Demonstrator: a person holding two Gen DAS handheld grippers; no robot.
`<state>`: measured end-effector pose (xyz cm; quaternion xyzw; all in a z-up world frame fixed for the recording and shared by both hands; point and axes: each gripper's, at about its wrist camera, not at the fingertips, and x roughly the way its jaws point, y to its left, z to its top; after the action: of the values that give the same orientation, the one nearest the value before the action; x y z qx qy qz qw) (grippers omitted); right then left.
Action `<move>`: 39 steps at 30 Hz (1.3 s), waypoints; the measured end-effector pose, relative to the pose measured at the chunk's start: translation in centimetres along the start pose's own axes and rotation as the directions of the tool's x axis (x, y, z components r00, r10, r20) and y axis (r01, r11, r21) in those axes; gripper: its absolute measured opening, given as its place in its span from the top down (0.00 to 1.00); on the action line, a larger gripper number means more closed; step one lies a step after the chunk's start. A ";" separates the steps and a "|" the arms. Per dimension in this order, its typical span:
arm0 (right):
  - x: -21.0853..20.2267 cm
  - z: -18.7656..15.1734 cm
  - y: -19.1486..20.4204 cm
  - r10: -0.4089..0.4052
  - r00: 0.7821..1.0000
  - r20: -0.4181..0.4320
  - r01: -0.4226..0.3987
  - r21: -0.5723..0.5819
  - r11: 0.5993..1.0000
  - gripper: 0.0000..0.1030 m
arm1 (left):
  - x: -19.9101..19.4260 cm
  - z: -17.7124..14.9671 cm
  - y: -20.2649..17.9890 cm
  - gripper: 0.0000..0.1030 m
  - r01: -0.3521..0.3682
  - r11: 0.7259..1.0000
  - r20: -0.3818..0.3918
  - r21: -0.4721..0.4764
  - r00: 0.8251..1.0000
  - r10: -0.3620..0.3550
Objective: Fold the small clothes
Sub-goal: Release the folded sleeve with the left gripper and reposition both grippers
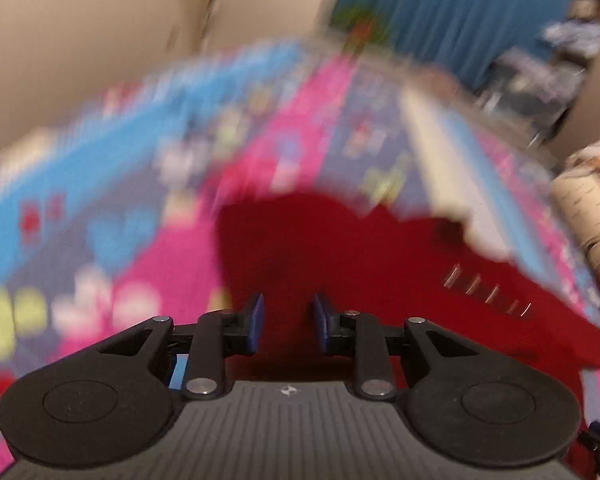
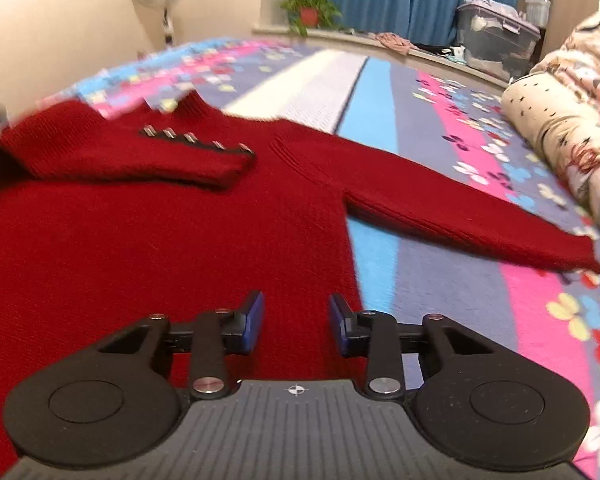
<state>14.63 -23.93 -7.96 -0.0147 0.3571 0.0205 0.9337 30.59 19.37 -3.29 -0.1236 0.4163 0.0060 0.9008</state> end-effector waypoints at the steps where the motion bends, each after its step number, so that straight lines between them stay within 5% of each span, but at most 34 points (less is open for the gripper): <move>1: -0.2 0.4 0.0 0.030 1.000 0.009 -0.030 0.029 0.999 0.65 | 0.7 -0.2 0.6 0.72 -0.002 1.000 -0.051 -0.015 0.999 0.001; 5: 0.5 3.4 0.8 0.157 0.987 0.031 -0.160 0.208 0.965 0.59 | -1.3 1.3 1.1 0.69 0.044 0.997 0.004 -0.058 0.999 -0.044; 9: 4.7 6.4 2.0 0.240 0.970 0.041 -0.234 0.423 0.875 0.50 | -1.7 1.3 0.6 0.68 0.043 0.997 -0.002 -0.068 0.999 -0.043; 13: 10.6 7.8 3.5 0.216 0.975 -0.046 -0.148 0.592 0.792 0.50 | -2.0 0.7 0.2 0.67 0.021 1.000 -0.013 -0.022 1.000 -0.021; 17: 12.4 9.4 3.2 0.136 0.990 -0.036 -0.074 0.689 0.721 0.53 | -2.3 0.7 1.3 0.67 0.036 0.999 0.000 -0.032 0.999 -0.036; 19: 12.4 10.2 2.7 0.088 0.995 -0.043 -0.035 0.685 0.727 0.92 | -2.3 0.8 1.7 0.67 0.039 0.999 -0.004 -0.037 0.999 -0.039; 24: 8.8 11.7 -0.4 -0.103 0.990 0.094 0.023 0.615 0.788 0.92 | -2.0 0.5 1.0 0.67 0.071 0.997 -0.034 0.006 0.997 -0.071; 29: 9.1 10.6 -3.5 -0.205 0.977 -0.064 0.200 0.624 0.755 0.85 | -0.5 -0.4 0.2 0.67 0.061 0.997 -0.083 0.036 0.995 -0.058; 32: 8.1 9.8 -3.4 -0.285 0.958 -0.019 0.237 0.605 0.760 0.75 | 0.7 -1.1 -0.1 0.67 0.028 0.997 -0.119 0.066 0.993 -0.020; 34: 7.4 9.1 -3.2 -0.250 0.966 0.061 0.165 0.600 0.783 0.75 | 1.1 -1.4 -0.3 0.66 0.015 0.997 -0.127 0.077 0.992 -0.005; 36: 8.1 8.9 -3.2 -0.135 0.986 0.101 0.052 0.576 0.816 0.66 | 1.2 -1.5 -0.5 0.66 0.004 0.996 -0.128 0.089 0.992 0.008; 39: 11.2 8.0 -4.0 0.057 0.993 -0.106 0.004 0.499 0.867 0.70 | 1.2 -1.6 -0.7 0.66 -0.002 0.995 -0.124 0.103 0.992 0.015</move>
<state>28.50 -27.28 -9.43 0.2302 0.4046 -0.0602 0.8830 30.25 18.27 -4.98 -0.0753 0.4721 -0.0195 0.8781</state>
